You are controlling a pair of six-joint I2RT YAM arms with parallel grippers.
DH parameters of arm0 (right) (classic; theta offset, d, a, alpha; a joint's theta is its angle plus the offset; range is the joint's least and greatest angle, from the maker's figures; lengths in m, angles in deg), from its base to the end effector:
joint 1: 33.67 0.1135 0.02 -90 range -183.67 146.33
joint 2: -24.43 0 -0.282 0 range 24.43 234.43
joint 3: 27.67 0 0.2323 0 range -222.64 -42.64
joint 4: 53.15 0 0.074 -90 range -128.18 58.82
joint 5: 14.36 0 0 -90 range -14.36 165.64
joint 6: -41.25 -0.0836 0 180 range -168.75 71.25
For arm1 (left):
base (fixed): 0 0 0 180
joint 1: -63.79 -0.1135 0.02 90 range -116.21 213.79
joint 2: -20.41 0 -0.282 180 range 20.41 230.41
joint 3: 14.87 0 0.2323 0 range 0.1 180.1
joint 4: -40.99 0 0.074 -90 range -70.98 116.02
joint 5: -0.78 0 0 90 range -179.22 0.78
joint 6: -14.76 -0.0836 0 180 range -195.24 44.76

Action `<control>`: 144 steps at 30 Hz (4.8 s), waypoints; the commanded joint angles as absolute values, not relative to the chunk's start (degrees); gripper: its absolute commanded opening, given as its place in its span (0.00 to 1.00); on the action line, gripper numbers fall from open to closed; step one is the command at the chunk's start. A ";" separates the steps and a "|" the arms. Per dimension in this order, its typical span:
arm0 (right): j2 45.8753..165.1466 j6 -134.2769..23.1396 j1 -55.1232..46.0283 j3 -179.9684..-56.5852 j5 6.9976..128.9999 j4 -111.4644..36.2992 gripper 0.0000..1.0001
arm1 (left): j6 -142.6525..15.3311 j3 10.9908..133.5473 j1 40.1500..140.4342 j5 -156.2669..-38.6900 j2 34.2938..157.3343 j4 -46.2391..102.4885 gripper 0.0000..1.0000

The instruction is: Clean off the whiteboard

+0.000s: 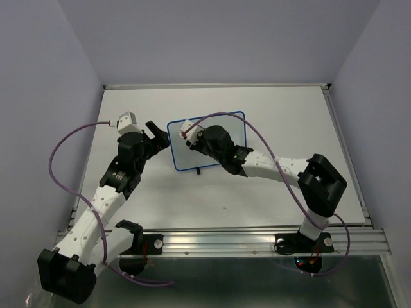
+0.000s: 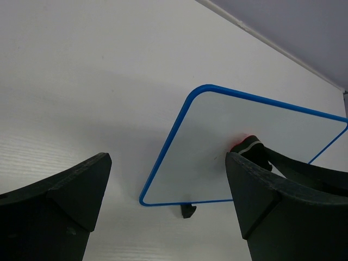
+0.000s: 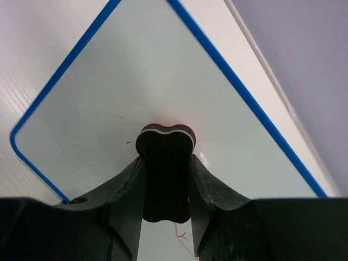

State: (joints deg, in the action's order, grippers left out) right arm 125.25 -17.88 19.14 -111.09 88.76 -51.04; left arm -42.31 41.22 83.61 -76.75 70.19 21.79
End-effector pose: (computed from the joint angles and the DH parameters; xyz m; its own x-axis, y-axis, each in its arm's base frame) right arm 0.2817 0.3399 0.2691 0.1584 -0.6179 -0.7702 -0.6585 0.5151 -0.5487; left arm 0.2136 -0.0578 0.3196 -0.2485 -0.4747 -0.8444 -0.0024 0.8720 -0.4895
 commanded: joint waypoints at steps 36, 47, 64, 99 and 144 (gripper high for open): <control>137.02 -63.61 28.02 -118.76 119.67 -65.16 0.01 | -37.09 44.49 83.48 -66.63 70.68 26.11 0.99; 139.22 -62.64 28.02 -114.72 124.68 -72.01 0.01 | -37.97 43.61 83.39 -65.49 69.10 26.11 0.99; 138.25 -60.88 28.02 -107.69 132.24 -76.15 0.01 | -37.80 43.17 83.39 -64.61 68.31 24.79 0.99; 130.52 -63.52 23.28 -98.01 133.91 -75.62 0.01 | -38.15 42.73 83.39 -65.14 68.57 25.05 0.99; 136.58 -43.04 23.28 -93.53 128.37 -102.34 0.01 | -47.03 46.95 83.39 -79.73 79.03 34.28 0.99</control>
